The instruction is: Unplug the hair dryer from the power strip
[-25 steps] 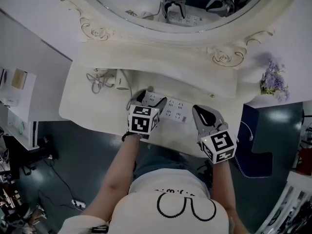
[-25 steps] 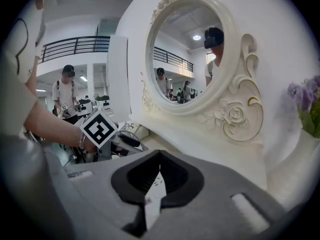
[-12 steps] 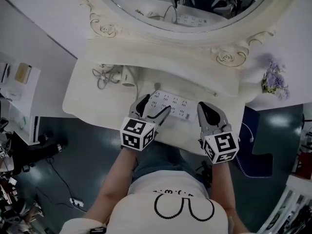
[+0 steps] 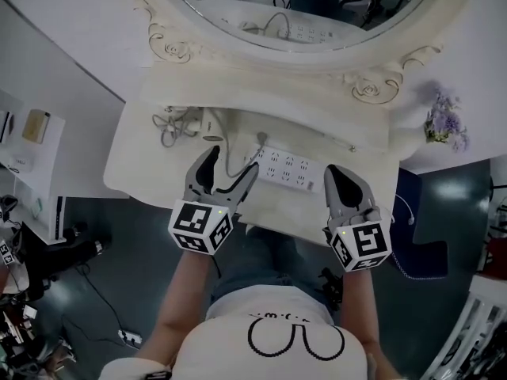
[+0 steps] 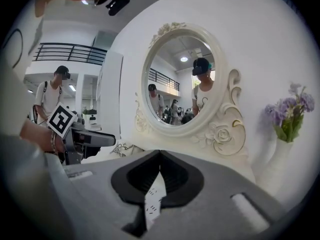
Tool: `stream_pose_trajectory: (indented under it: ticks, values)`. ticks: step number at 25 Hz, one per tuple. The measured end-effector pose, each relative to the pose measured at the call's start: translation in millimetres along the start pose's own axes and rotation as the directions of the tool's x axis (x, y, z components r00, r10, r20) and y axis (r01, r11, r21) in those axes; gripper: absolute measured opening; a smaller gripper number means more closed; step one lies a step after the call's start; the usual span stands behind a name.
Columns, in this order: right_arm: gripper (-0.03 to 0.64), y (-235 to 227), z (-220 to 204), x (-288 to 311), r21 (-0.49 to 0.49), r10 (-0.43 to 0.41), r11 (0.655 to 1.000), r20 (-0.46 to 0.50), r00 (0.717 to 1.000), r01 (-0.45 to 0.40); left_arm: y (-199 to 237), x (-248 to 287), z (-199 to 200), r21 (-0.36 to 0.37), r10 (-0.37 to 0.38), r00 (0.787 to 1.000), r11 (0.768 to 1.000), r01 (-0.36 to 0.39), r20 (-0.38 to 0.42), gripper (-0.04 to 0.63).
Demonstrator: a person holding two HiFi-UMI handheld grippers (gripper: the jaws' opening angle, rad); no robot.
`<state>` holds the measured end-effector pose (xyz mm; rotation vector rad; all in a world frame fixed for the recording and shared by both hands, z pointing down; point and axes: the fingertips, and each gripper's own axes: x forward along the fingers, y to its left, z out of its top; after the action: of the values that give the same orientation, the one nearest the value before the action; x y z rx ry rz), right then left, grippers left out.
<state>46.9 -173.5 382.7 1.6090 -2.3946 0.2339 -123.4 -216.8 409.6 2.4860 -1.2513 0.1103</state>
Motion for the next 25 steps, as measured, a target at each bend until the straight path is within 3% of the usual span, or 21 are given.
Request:
stream_pose_trajectory:
  ticks: [4,7,10,16,17,18,20,25]
  values:
    - [0.002,6,6,-8,-0.011,-0.012,1.0,0.032,0.999,0.013,15,-8,20,0.009,0.034,0.997,0.999,-0.035,0.063,0.364]
    - [0.002,5,14,-12,-0.024,-0.026,0.999,0.055,0.998,0.027,14,-14,34,0.063,0.041,0.994,0.997,-0.047,0.098,0.36]
    - [0.002,6,24,-18,-0.033,-0.042,0.998,0.089,0.995,0.046,7,-22,40,0.124,0.038,0.994,0.991,-0.051,0.106,0.35]
    - [0.002,11,39,-36,-0.066,-0.043,0.997,0.128,0.991,0.051,-14,-34,42,0.173,0.048,0.992,0.983,-0.067,0.115,0.317]
    - [0.002,10,39,-39,-0.068,-0.048,0.996,0.128,0.991,0.057,-17,-38,43,0.181,0.062,0.991,0.98,-0.083,0.117,0.249]
    - [0.002,10,40,-43,-0.071,-0.052,0.996,0.13,0.99,0.061,-19,-43,44,0.182,0.079,0.989,0.978,-0.1,0.122,0.12]
    - [0.002,11,42,-50,-0.074,-0.056,0.995,0.139,0.989,0.067,-23,-53,47,0.167,0.097,0.986,0.979,-0.12,0.136,0.01]
    - [0.002,15,48,-66,-0.084,-0.056,0.994,0.164,0.985,0.071,-29,-72,56,0.177,0.106,0.981,0.975,-0.135,0.164,-0.002]
